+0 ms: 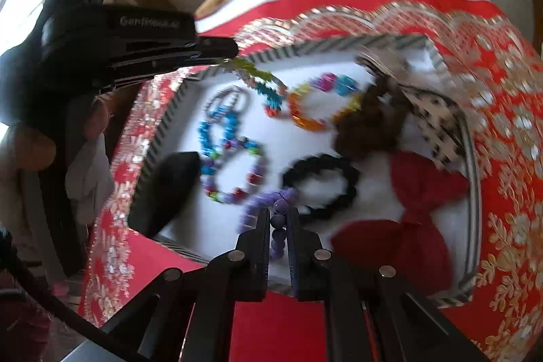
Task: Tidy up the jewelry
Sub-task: 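Open the left tool to release the green bracelet while the right releases the purple bracelet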
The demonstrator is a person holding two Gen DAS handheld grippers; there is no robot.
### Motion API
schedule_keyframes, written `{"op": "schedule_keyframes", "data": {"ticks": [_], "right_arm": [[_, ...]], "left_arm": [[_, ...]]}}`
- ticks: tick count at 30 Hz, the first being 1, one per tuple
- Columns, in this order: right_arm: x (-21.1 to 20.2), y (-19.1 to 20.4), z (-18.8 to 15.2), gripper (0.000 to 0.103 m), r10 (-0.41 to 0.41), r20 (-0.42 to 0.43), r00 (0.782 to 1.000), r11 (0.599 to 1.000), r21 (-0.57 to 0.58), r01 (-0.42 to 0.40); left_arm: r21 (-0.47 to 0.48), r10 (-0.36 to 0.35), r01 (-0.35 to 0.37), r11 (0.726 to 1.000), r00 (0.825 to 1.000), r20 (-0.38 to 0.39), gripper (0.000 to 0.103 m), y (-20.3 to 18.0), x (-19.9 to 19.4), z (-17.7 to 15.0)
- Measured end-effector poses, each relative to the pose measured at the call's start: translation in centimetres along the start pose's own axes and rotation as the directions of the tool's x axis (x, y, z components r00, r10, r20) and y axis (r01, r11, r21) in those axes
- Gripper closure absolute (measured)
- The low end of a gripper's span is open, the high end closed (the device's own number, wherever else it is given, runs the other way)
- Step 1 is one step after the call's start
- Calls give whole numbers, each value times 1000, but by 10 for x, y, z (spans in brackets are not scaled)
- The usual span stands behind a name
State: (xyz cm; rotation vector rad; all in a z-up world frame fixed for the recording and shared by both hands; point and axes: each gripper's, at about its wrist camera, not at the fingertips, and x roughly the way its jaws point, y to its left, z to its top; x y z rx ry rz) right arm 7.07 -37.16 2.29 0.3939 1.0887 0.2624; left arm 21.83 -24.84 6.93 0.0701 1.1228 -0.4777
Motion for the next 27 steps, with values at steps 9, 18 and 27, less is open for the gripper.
{"op": "schedule_keyframes", "data": {"ticks": [9,18,27], "right_arm": [[20,6,-5,94,-24,-43,999,998,-61,21],[30,8,-6,94,-43,-56,998,995,-89,38],[24,13,-8,70,-43,-40,998,993,-114,39]], "left_arm": [[10,125,-124,992,992,-34,91,21,20,-15],[6,153,-153,988,988,27,90,27,13,-20],[-5,146,-146,989,986,80,64,30,-6,-20]]}}
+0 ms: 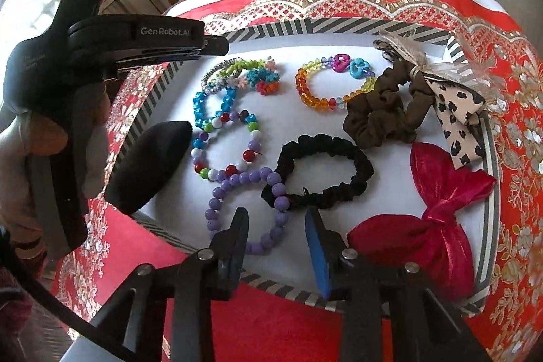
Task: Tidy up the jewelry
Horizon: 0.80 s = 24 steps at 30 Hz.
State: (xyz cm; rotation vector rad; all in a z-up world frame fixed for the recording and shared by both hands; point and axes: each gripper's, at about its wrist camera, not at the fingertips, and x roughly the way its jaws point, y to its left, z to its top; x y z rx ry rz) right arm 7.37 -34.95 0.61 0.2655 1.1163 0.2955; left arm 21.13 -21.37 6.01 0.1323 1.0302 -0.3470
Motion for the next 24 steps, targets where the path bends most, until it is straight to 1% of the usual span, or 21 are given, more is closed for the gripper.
{"op": "schedule_keyframes", "data": {"ticks": [2,4,9,12,15,16,17,19,21,24], "right_arm": [[-5,1,0,70,2,13,1000,1000,-3,-2],[-13,2,-1,70,-1,30,1000,1000,-8,1],[-41,2,1,69,-60,108,992,998,-19,63],[-57,-4,3,65,-90,144,985,996,6,90],[-69,-6,1,63,-147,180,973,989,20,146],[-71,-6,0,59,-172,187,967,985,23,171],[-74,-7,-2,59,-194,193,962,981,27,192],[-79,-7,-6,59,-213,201,956,977,35,211],[-84,-7,-12,59,-223,209,952,975,48,218],[-90,-5,-20,59,-230,214,949,973,63,222]], "left_arm": [[3,5,-5,1000,1000,17,60,0,-7,-1],[11,23,-23,1000,999,39,60,-1,-16,-3],[17,63,-64,998,996,70,59,-3,-38,-10],[9,87,-88,996,993,74,59,-2,-54,-22],[14,159,-160,987,986,58,59,-5,-65,-37],[28,205,-207,978,977,55,59,-7,-70,-45],[34,226,-228,973,973,56,59,-8,-73,-53],[26,217,-218,976,975,58,59,-6,-81,-65],[-5,182,-182,983,982,58,59,-2,-92,-80],[-30,176,-174,984,982,74,59,0,-106,-95]]}}
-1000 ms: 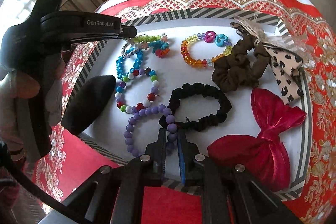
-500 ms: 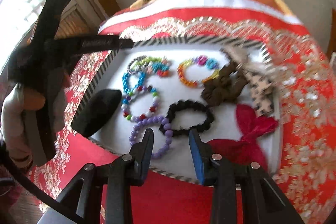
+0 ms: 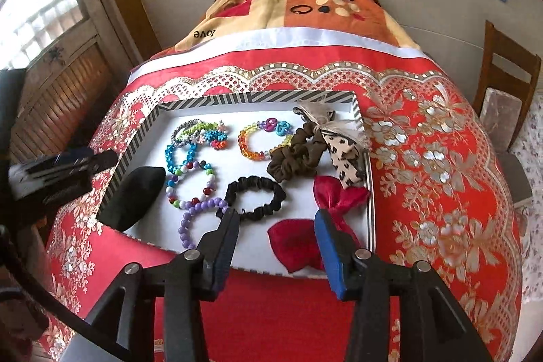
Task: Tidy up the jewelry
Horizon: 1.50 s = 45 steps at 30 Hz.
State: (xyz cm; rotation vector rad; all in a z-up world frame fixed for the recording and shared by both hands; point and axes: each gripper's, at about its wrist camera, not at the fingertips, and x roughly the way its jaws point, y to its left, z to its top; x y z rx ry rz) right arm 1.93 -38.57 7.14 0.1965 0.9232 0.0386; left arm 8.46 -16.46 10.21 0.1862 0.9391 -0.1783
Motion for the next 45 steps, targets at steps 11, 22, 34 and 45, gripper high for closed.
{"op": "schedule_keyframes", "data": {"ticks": [11,22,34,45], "right_arm": [[-18,11,-13,58,-20,19,1000,1000,-4,20],[-29,13,-18,58,-24,26,999,1000,-19,25],[-34,12,-21,57,-32,32,999,999,-32,33],[-35,12,-22,57,-37,31,999,999,-39,38]], "left_arm": [[-59,-31,33,998,998,46,59,8,-33,-27],[-61,-41,44,997,998,50,59,2,-42,-37],[-62,-42,45,997,998,48,59,-3,-45,-43],[-66,-51,55,996,997,54,59,-7,-48,-43]]}}
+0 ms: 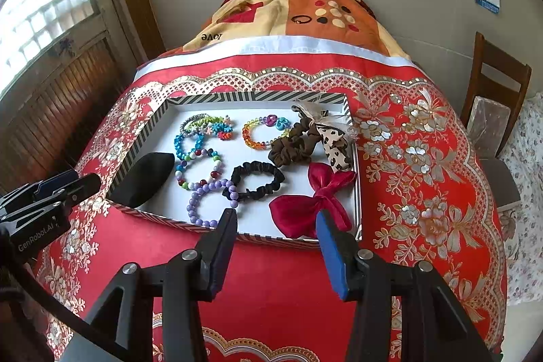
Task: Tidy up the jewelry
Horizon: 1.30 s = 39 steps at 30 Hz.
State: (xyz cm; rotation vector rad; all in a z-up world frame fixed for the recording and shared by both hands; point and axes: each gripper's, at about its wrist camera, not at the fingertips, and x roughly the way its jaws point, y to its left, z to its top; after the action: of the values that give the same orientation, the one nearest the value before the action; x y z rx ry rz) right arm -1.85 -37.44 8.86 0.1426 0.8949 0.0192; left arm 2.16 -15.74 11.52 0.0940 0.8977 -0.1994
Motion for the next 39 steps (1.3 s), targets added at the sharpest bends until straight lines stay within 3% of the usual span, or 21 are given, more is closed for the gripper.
{"op": "schedule_keyframes", "data": {"ticks": [11,39], "right_arm": [[-8,2,9,51,-16,28,999,1000,-2,16],[-2,6,14,49,6,17,1000,1000,-19,-5]], "left_arm": [[-4,-9,9,1000,1000,3,59,-4,-2,4],[3,-30,30,1000,999,-17,59,-7,5,5]]}}
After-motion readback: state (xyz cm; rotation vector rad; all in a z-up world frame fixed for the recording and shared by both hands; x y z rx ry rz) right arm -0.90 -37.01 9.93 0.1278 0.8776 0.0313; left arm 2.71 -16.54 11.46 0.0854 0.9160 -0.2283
